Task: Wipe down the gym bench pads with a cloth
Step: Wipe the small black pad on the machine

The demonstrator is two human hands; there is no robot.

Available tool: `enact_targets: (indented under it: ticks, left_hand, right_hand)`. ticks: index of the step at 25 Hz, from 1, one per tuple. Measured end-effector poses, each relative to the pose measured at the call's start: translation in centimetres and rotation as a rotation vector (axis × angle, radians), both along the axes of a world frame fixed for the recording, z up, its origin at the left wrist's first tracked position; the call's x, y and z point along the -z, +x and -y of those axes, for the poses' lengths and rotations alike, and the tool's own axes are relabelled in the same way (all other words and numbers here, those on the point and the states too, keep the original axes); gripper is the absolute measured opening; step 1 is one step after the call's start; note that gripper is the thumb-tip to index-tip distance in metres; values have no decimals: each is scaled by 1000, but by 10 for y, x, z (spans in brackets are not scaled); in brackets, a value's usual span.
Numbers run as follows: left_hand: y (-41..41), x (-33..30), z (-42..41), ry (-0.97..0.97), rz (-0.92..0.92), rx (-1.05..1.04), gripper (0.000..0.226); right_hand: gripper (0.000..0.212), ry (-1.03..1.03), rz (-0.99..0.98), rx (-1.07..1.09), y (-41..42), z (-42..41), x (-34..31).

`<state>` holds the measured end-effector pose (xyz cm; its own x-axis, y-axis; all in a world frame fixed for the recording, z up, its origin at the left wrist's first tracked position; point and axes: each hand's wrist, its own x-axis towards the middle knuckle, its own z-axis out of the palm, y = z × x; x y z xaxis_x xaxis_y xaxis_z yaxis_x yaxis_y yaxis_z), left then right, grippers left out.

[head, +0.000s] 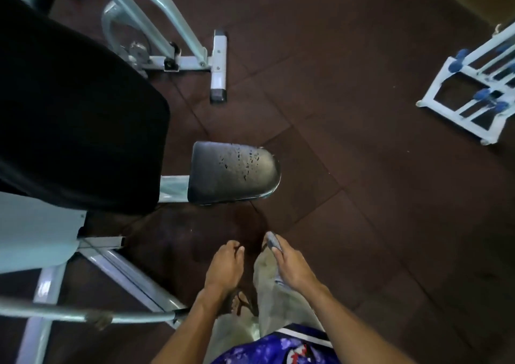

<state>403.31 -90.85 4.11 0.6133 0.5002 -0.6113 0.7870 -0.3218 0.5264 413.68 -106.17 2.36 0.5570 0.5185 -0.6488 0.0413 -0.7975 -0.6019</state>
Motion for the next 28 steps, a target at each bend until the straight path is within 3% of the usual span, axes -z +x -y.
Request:
enact_targets:
  ticks: [7, 14, 18, 22, 24, 28]
  left_hand:
    - [104, 67, -75, 145, 6, 7, 36]
    - [163, 170, -174, 460, 164, 143, 37]
    - [167, 238, -213, 611, 192, 247, 50]
    - [159, 278, -230, 659, 152, 304, 62]
    - [157, 287, -231, 685, 130, 323, 65]
    - [156, 286, -232, 708, 126, 322, 65]
  right_hand:
    - [48, 119, -73, 52, 112, -87, 58]
    - [56, 164, 110, 88, 187, -169, 136]
    - [56, 233, 206, 99, 196, -210, 193]
    - [61, -52, 644, -121, 165, -227, 249]
    - [63, -130, 680, -123, 146, -222, 251]
    - [63, -232, 720, -347, 137, -166, 243]
